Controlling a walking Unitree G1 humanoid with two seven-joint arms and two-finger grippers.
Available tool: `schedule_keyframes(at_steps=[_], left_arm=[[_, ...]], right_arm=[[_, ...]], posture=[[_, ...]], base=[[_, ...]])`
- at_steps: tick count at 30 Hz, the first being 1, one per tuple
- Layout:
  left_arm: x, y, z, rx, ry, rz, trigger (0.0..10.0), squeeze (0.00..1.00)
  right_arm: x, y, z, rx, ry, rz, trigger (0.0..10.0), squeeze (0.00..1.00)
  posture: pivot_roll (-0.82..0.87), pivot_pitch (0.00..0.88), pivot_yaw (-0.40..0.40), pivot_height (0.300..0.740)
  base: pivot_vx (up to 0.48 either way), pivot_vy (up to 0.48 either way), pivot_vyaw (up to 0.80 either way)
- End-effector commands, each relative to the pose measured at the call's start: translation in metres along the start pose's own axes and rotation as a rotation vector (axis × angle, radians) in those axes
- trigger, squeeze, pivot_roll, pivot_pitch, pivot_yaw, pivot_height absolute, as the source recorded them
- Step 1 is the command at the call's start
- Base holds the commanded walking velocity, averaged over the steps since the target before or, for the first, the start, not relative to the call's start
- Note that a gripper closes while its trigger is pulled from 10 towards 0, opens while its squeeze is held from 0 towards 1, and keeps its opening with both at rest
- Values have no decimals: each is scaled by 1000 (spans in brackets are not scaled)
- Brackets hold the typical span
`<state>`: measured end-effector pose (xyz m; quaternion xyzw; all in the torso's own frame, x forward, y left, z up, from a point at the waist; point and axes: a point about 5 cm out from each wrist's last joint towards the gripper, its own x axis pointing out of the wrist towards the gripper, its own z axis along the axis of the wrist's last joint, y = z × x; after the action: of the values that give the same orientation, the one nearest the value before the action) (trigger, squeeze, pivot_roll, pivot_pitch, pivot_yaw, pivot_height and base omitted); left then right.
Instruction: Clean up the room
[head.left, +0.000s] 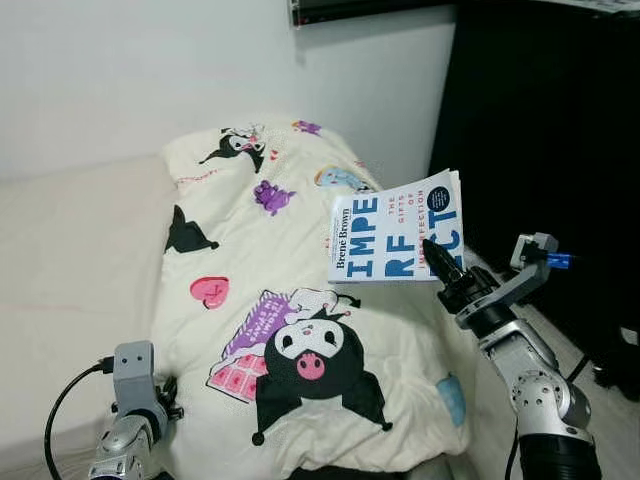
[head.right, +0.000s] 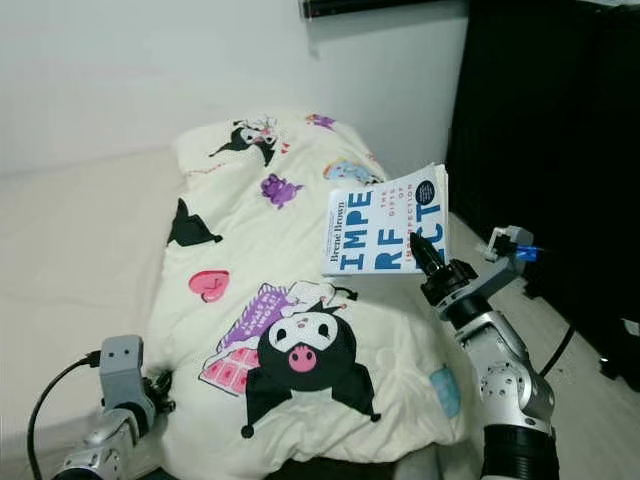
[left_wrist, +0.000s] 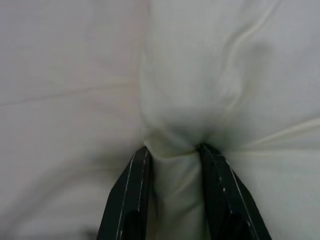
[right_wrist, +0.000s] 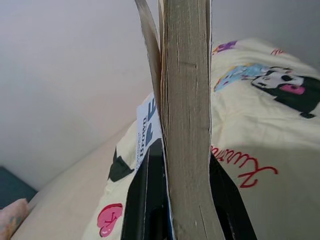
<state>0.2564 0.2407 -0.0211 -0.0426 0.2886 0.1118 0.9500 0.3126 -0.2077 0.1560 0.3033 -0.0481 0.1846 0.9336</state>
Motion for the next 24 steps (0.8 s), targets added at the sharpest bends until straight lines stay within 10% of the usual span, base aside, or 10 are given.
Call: schedule_keyframes(at_steps=[1, 16, 24], left_arm=[[-9, 2, -36, 16, 148, 22, 10000, 0], [-13, 4, -47, 52, 189, 25, 10000, 0], [-13, 5, -48, 45, 195, 40, 10000, 0]], right_arm=[[1, 4, 0, -12, -18, 26, 0, 0], [1, 1, -7, -2, 1, 28, 0, 0], [-2, -5, -18, 9, 40, 12, 0, 0]], posture=[[-13, 58, 34, 557], [-11, 56, 32, 602], [-10, 53, 29, 642]], base=[[0, 0, 0], [0, 0, 0], [-462, 0, 0]])
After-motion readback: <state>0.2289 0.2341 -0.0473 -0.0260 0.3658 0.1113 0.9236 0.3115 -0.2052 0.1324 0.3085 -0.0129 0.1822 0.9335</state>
